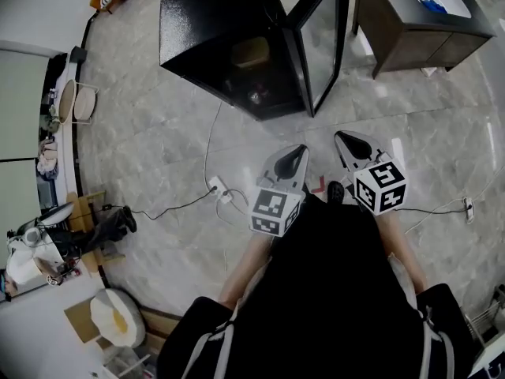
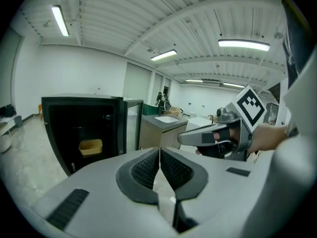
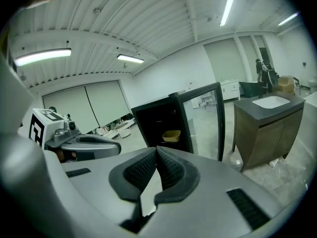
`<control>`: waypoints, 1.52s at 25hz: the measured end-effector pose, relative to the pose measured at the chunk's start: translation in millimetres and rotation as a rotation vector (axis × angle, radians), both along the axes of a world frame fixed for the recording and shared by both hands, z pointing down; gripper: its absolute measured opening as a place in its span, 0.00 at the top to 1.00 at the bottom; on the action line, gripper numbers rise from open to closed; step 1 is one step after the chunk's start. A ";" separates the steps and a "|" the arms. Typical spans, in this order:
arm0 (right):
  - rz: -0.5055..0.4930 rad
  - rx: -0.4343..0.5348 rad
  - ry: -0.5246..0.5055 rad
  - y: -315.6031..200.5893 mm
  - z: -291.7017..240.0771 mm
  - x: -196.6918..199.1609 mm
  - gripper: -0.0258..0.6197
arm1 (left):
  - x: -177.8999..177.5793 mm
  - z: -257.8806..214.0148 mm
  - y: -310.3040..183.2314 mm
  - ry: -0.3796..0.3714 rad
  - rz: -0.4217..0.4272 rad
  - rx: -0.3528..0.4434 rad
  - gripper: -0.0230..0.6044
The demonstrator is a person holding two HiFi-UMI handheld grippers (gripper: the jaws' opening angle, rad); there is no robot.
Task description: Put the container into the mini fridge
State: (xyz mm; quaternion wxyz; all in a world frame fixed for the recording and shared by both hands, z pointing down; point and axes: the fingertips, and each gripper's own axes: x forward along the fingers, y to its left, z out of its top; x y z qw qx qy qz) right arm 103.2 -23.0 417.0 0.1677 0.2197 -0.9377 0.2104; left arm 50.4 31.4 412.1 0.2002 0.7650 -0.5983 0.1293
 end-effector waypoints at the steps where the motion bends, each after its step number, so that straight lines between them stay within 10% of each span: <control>1: -0.010 -0.001 -0.011 7.3 -0.8 7.2 0.93 | 7.6 -0.4 8.7 0.009 -0.018 0.002 0.90; 10: -0.094 0.031 -0.114 37.4 -19.9 38.3 0.93 | 41.6 -16.1 44.9 0.027 -0.116 0.031 0.90; 38: -0.219 0.056 -0.169 91.4 -35.6 -0.5 0.93 | -9.7 -15.7 104.0 -0.026 -0.212 0.010 0.90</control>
